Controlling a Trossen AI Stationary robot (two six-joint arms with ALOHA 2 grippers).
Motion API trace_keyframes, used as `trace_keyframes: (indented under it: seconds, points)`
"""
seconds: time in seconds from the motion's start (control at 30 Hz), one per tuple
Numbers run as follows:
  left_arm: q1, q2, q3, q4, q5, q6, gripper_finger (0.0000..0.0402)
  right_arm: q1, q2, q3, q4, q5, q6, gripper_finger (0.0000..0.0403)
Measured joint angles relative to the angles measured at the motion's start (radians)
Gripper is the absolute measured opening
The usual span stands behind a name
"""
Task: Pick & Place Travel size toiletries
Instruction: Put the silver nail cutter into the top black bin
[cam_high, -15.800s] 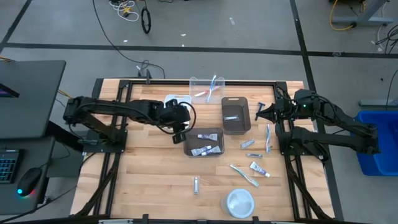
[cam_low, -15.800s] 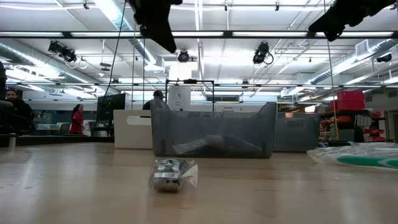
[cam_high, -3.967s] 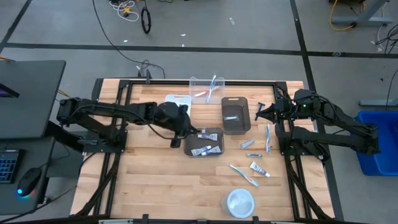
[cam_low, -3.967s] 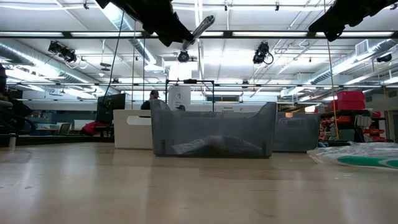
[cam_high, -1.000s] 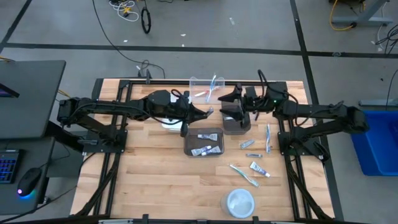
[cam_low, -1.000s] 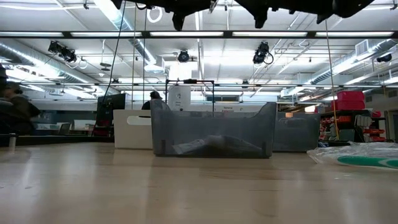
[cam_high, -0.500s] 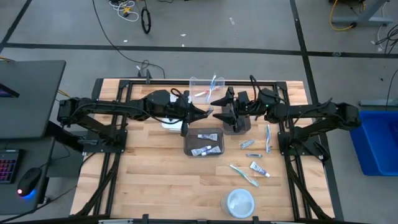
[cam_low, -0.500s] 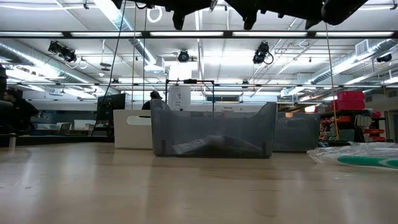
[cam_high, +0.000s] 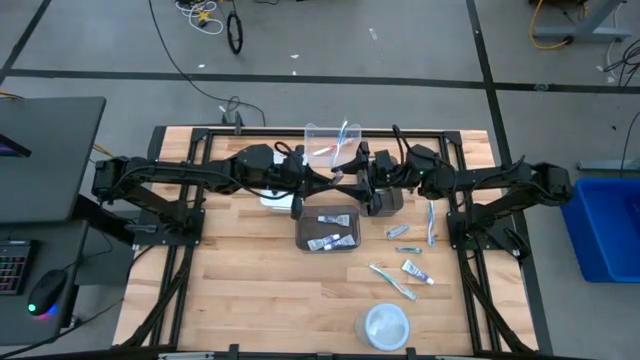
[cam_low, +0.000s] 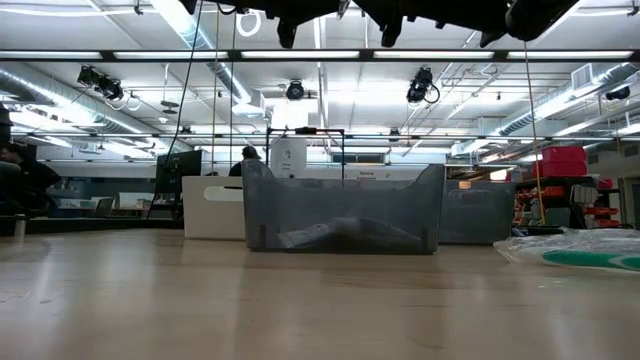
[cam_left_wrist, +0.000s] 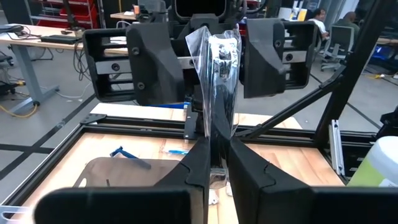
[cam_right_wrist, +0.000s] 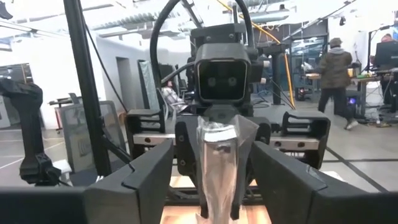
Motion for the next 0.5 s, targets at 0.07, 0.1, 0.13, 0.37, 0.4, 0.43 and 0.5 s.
trace_keyframes:
  seconds: [0.07, 0.1, 0.13, 0.37, 0.4, 0.43, 0.5]
  points:
    - [0.000, 0.000, 0.000, -0.001, -0.008, 0.000, 0.0043, 0.000, 0.000, 0.000, 0.000, -0.012, 0.001, 0.0213]
    - [0.000, 0.000, 0.000, -0.001, -0.010, 0.000, 0.0043, 0.000, 0.000, 0.000, 0.000, -0.014, 0.003, 0.0208]
    - [0.000, 0.000, 0.000, -0.001, -0.010, -0.001, 0.0042, 0.003, 0.000, 0.000, -0.002, -0.014, 0.003, 0.0201]
    - [-0.002, 0.000, 0.000, -0.001, -0.002, -0.001, 0.0042, 0.026, 0.000, 0.000, -0.004, -0.009, 0.003, 0.0151]
    - [-0.002, 0.000, 0.000, -0.001, -0.001, -0.002, 0.0043, 0.029, 0.000, 0.000, -0.004, -0.008, 0.003, 0.0144]
    - [-0.002, 0.000, 0.000, -0.001, 0.001, -0.006, 0.0043, 0.032, 0.000, 0.000, -0.004, -0.007, 0.003, 0.0136]
    - [-0.002, 0.000, 0.000, -0.001, 0.007, -0.012, 0.0042, 0.035, 0.000, 0.000, -0.004, -0.005, 0.003, 0.0124]
